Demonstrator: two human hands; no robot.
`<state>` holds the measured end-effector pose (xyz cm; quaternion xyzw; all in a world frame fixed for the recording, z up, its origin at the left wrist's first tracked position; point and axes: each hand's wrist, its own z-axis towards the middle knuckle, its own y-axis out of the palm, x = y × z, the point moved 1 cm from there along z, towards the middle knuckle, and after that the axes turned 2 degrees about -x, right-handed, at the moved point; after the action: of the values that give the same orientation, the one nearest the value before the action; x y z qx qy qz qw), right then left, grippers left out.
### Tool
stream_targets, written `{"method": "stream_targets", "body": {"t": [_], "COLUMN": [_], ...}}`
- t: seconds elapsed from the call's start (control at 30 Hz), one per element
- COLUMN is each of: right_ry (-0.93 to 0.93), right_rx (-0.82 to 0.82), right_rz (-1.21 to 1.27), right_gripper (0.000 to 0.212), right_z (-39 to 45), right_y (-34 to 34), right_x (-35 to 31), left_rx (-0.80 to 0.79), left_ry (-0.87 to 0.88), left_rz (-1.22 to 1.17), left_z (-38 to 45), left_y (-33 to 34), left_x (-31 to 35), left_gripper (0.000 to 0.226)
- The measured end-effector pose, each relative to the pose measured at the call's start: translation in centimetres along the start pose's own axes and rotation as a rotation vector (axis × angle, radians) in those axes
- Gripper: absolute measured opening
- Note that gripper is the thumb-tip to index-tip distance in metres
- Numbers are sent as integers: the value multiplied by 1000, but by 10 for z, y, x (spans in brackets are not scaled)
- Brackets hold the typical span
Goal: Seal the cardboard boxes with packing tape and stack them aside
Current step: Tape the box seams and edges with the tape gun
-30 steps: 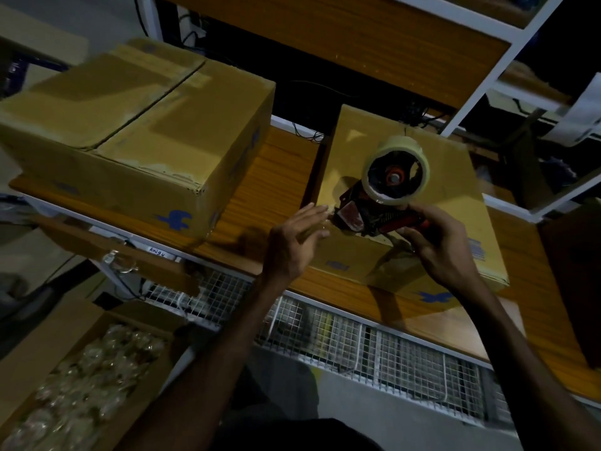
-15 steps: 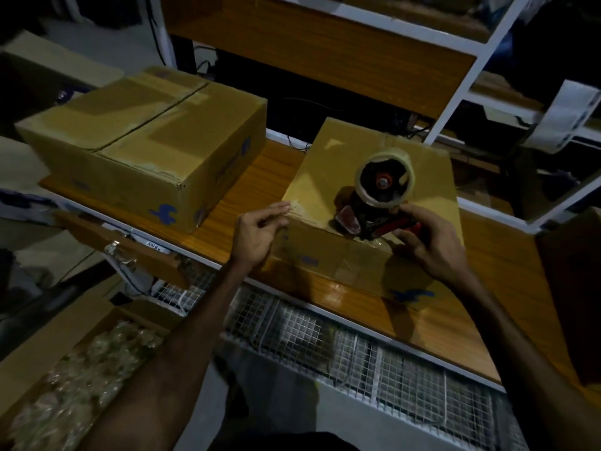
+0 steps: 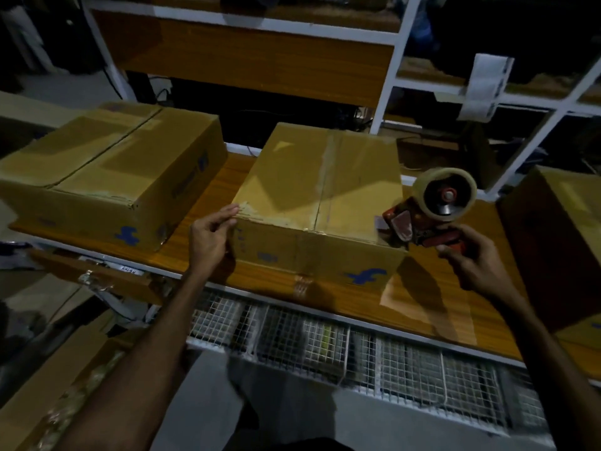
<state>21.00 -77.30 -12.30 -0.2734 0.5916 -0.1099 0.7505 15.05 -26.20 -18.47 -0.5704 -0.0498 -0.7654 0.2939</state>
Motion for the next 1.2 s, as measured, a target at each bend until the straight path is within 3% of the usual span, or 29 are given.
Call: {"method": "stream_targets", "body": {"t": [0.1,0.23,0.33,0.5,0.63,0.77,1.2], "right_ry": [23,12,21,16,15,33,39], "right_rx": [53,93,103,103,113,129,96], "right_rz": [27,80,88,103,123,141,92], "right_gripper": [41,38,40,41,41,40,40], "right_z": [-4,-7,-10,-10,-10,-12,-19], "right_y": [4,12,12,13,14,14,-24], "right_x": [17,20,18,25,27,27,31], "left_rx": [24,29,-73,-338,-413,-406,-363], "left_ry": [62,257,380,546,637,622,606], "left_rz": [149,546,726,669,662,674,671], "left_z": [-7,-11,-17,-43,-54,-60,-62], "left_y": [4,11,35,113,178,203,200], "left_x": [8,18,36,88,122,114,103], "left_gripper": [35,39,36,29,19,24,27]}}
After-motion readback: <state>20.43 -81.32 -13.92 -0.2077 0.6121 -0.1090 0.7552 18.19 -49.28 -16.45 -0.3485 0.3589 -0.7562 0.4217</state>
